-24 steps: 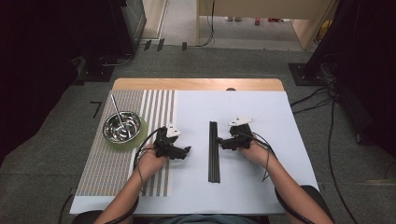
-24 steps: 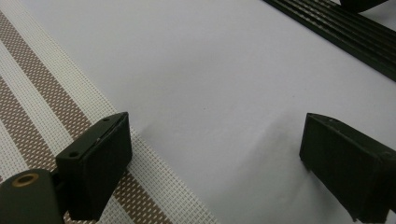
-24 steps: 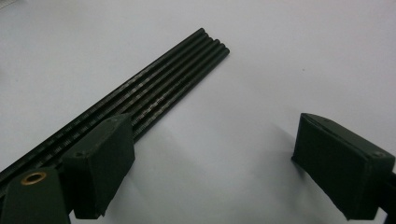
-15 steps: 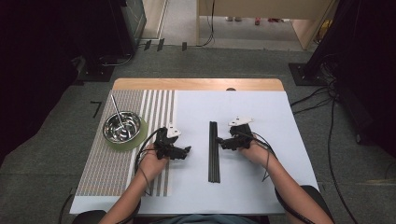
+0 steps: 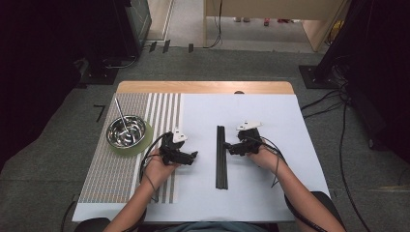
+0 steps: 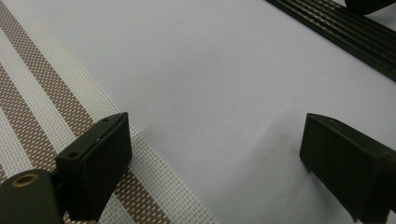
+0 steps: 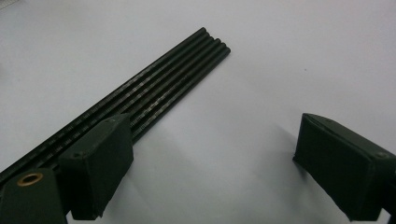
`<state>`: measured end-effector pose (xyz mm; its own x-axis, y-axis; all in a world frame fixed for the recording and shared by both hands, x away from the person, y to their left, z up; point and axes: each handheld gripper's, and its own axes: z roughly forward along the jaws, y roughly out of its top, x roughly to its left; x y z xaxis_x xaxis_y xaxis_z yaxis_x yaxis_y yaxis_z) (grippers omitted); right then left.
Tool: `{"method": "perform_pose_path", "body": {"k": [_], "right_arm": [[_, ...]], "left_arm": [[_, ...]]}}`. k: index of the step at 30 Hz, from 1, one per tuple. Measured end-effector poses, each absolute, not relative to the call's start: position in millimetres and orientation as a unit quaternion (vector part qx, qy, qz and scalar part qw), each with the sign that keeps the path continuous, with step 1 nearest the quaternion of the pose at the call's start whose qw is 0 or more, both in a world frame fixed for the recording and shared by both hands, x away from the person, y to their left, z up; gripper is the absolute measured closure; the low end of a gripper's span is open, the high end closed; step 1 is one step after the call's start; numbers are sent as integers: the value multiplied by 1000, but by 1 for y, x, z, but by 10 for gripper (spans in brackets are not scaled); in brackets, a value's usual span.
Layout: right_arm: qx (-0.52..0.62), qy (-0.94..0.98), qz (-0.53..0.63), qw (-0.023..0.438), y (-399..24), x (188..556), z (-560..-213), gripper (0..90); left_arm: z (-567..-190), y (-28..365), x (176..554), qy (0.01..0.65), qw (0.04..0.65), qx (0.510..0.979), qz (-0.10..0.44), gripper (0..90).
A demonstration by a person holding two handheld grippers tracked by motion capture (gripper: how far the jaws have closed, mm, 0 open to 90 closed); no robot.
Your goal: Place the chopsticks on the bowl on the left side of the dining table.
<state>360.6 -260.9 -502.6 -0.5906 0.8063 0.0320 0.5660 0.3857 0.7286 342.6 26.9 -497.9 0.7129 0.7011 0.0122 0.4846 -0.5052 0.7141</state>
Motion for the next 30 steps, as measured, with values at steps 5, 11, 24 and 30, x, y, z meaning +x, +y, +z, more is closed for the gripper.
{"method": "perform_pose_path", "body": {"k": [5, 11, 24, 30], "right_arm": [[421, 815, 361, 167, -261, 361, -503, 111], [420, 815, 361, 167, -261, 360, -503, 111], [421, 816, 361, 166, -261, 360, -503, 110], [421, 816, 361, 166, -261, 360, -503, 110]], "left_arm": [[-497, 26, 343, 351, 353, 854, 151, 92], [-495, 24, 343, 370, 346, 848, 156, 143], [-479, 24, 343, 383, 363, 837, 145, 217], [-478, 21, 342, 389, 345, 842, 142, 266]]}}
